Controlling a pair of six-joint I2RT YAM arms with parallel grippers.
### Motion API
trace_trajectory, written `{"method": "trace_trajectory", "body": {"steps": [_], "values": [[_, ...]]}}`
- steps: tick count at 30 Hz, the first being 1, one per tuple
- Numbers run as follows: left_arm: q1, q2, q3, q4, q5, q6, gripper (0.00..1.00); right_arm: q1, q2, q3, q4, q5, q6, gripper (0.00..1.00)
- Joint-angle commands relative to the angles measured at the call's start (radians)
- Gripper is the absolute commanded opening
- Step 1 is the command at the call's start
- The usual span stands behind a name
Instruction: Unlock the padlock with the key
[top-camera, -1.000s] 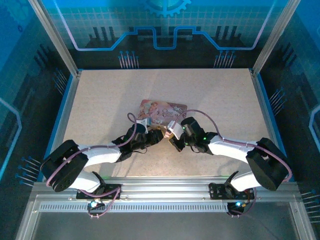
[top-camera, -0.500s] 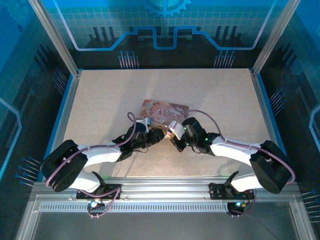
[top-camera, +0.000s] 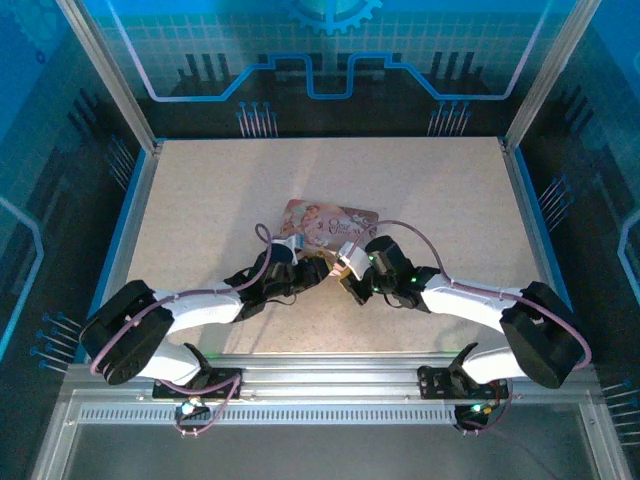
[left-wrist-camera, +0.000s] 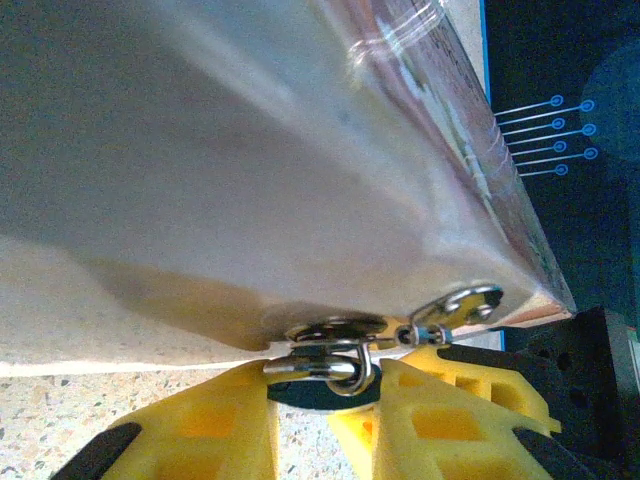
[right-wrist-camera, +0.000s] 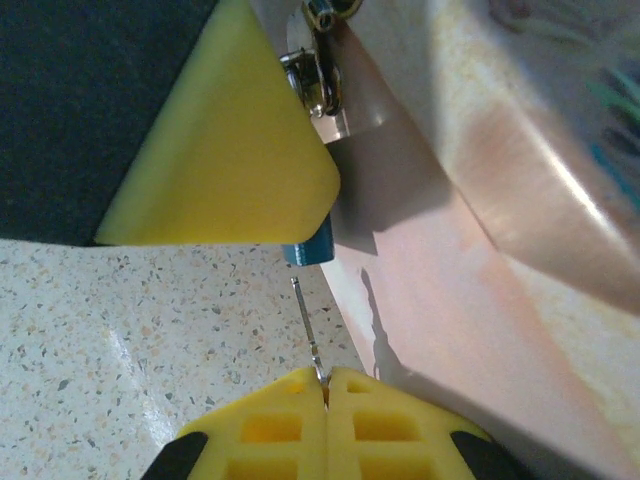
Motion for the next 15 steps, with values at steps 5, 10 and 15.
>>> {"method": "trace_trajectory", "body": {"steps": [5,10,15], "values": [[-0.013,-0.04,0.043,0.043,0.079,-0.013,0.25,-0.03,0.04,0.034,0.02,-0.033,0.007,0.01],[-0.013,-0.041,0.045,0.044,0.085,-0.014,0.25,-0.038,0.045,0.039,0.036,-0.051,0.008,0.01],[-0.012,-0.041,0.043,0.046,0.087,-0.013,0.25,-0.042,0.043,0.039,0.042,-0.066,0.003,0.01]]}}
